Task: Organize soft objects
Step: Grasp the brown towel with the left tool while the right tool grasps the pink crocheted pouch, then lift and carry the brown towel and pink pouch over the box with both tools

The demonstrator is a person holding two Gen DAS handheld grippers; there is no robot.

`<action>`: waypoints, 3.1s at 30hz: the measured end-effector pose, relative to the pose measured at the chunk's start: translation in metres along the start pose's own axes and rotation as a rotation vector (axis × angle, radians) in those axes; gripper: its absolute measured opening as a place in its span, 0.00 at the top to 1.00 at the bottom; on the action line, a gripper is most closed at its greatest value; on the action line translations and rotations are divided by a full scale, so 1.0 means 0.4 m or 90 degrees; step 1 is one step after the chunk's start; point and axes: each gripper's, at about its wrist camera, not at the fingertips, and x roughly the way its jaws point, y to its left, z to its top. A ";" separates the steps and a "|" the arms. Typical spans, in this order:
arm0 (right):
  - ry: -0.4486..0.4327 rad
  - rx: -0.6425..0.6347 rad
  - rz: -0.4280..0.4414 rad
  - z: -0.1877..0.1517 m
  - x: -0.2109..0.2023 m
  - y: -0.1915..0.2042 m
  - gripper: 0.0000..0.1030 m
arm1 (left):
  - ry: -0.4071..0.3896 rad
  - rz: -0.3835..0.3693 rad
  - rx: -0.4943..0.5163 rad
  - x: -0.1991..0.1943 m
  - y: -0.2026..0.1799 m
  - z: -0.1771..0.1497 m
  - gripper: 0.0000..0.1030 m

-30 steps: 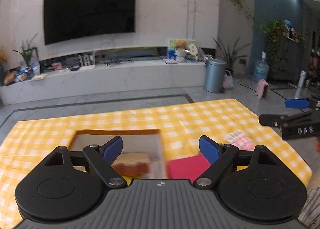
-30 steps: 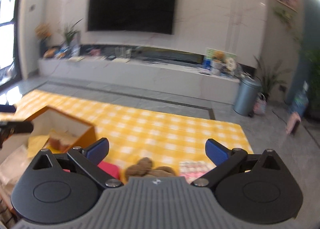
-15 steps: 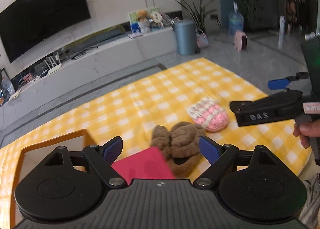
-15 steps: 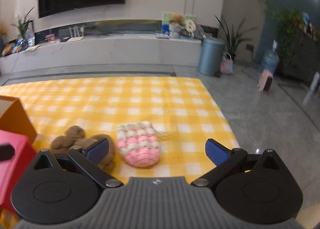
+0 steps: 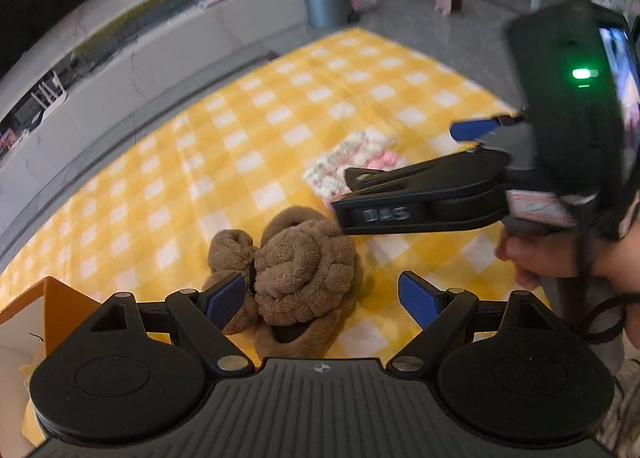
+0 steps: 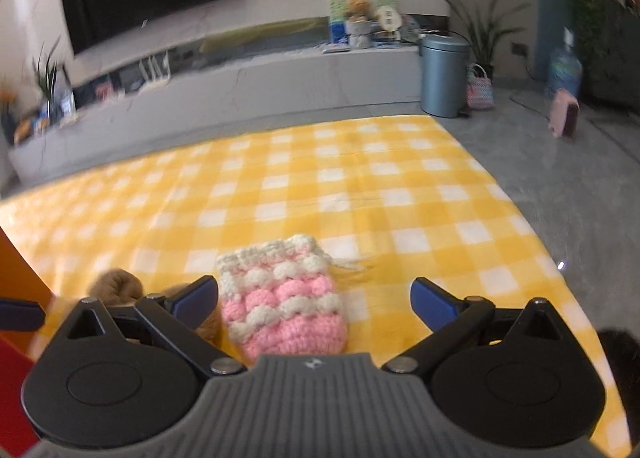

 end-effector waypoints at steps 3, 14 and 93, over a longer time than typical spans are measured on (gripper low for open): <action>0.007 -0.036 -0.004 0.005 0.047 0.017 0.02 | 0.019 0.034 0.010 0.024 -0.015 0.012 0.02; 0.042 0.004 0.055 0.006 0.147 0.002 0.02 | 0.097 0.075 0.028 0.136 -0.039 0.049 0.02; -0.188 0.024 0.213 0.171 -0.498 0.295 0.38 | -0.283 -0.132 -0.292 -0.437 0.456 -0.252 0.50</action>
